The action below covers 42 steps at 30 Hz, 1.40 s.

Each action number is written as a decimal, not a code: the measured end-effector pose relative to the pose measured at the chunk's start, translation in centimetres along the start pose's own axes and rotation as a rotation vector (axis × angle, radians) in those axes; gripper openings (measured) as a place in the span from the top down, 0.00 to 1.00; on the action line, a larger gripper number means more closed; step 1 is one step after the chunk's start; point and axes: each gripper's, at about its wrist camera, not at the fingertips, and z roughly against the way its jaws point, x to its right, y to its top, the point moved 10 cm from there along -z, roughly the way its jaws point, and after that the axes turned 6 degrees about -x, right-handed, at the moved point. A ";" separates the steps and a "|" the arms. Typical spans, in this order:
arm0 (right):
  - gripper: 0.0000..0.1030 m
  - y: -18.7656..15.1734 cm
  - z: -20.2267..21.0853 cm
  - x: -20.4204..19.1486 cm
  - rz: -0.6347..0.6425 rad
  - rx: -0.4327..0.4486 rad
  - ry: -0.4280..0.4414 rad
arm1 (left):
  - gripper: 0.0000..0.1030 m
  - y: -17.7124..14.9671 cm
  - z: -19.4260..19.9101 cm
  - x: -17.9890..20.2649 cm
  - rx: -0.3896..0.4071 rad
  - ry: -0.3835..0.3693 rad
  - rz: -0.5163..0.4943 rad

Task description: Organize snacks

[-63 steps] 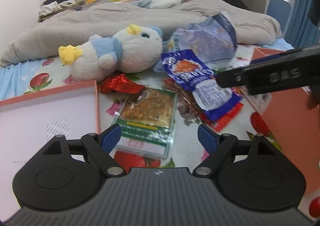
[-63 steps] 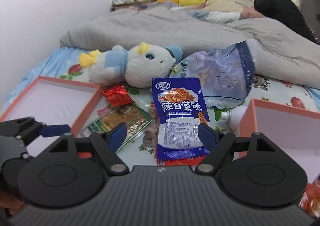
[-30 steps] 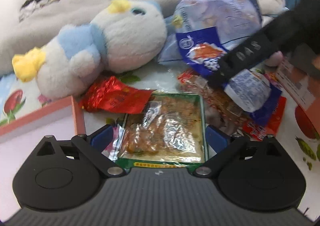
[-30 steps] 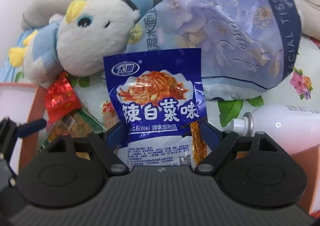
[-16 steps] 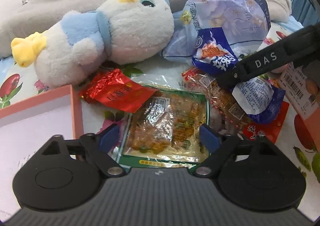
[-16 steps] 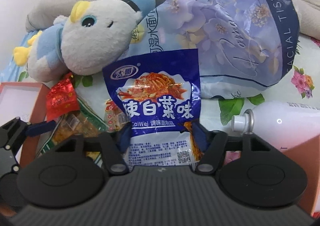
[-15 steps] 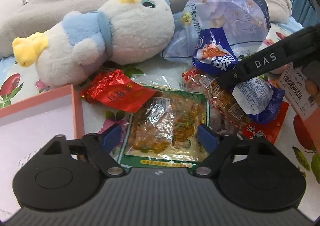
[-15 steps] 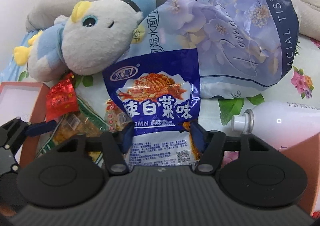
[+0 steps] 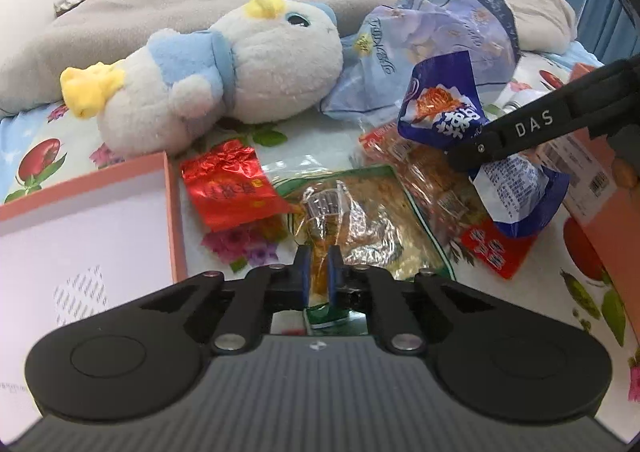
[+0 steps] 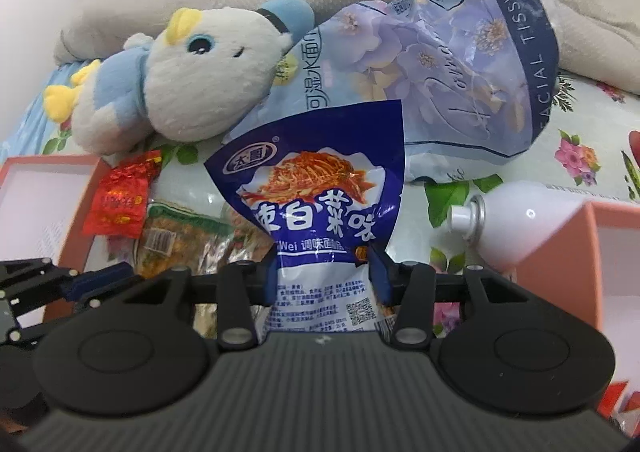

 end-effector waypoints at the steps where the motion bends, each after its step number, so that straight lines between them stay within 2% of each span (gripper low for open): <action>1: 0.54 -0.3 0.3 -0.1 0.002 0.004 0.001 | 0.93 -0.3 0.2 0.1 0.003 0.004 0.000; 5: 0.54 -1.3 1.8 -1.0 0.022 0.030 0.004 | 0.99 -1.5 1.2 0.1 0.005 -0.020 0.065; 10: 0.54 -3.3 3.4 -2.2 0.038 0.051 0.012 | 0.99 -3.5 2.5 0.6 0.007 -0.056 0.128; 13: 0.54 -4.0 3.3 -2.4 0.052 0.067 -0.029 | 0.99 -4.4 3.3 0.9 0.004 -0.093 0.183; 17: 0.54 -5.3 2.8 -2.0 0.017 0.048 -0.027 | 0.99 -5.5 4.7 1.6 0.007 -0.100 0.200; 20: 0.54 -6.3 2.6 -2.1 0.004 0.030 -0.022 | 0.99 -7.0 5.7 1.6 -0.006 -0.133 0.253; 28: 0.54 -9.7 4.5 -3.0 -0.020 0.026 0.015 | 0.99 -11.1 9.2 1.6 -0.044 -0.132 0.282; 32: 0.53 -11.4 5.0 -3.6 -0.006 0.014 0.009 | 0.99 -11.5 10.5 1.3 -0.029 -0.142 0.318; 36: 0.53 -12.5 5.8 -3.6 0.010 0.025 -0.031 | 0.98 -11.2 10.6 1.3 -0.037 -0.167 0.346; 37: 0.53 -12.6 6.1 -3.4 0.005 0.032 -0.034 | 0.96 -11.1 10.4 1.5 -0.045 -0.169 0.343; 38: 0.53 -12.7 6.3 -3.2 -0.003 0.039 -0.041 | 0.86 -11.1 10.1 1.5 -0.056 -0.158 0.340; 39: 0.53 -12.9 6.5 -3.0 -0.016 0.043 -0.049 | 0.63 -11.2 9.7 1.5 -0.072 -0.143 0.342; 41: 0.53 -13.4 6.6 -2.7 -0.048 0.035 -0.043 | 0.38 -11.1 9.2 1.6 -0.081 -0.123 0.337; 42: 0.53 -13.7 6.7 -2.6 -0.070 0.031 -0.039 | 0.31 -11.0 9.0 1.7 -0.078 -0.110 0.333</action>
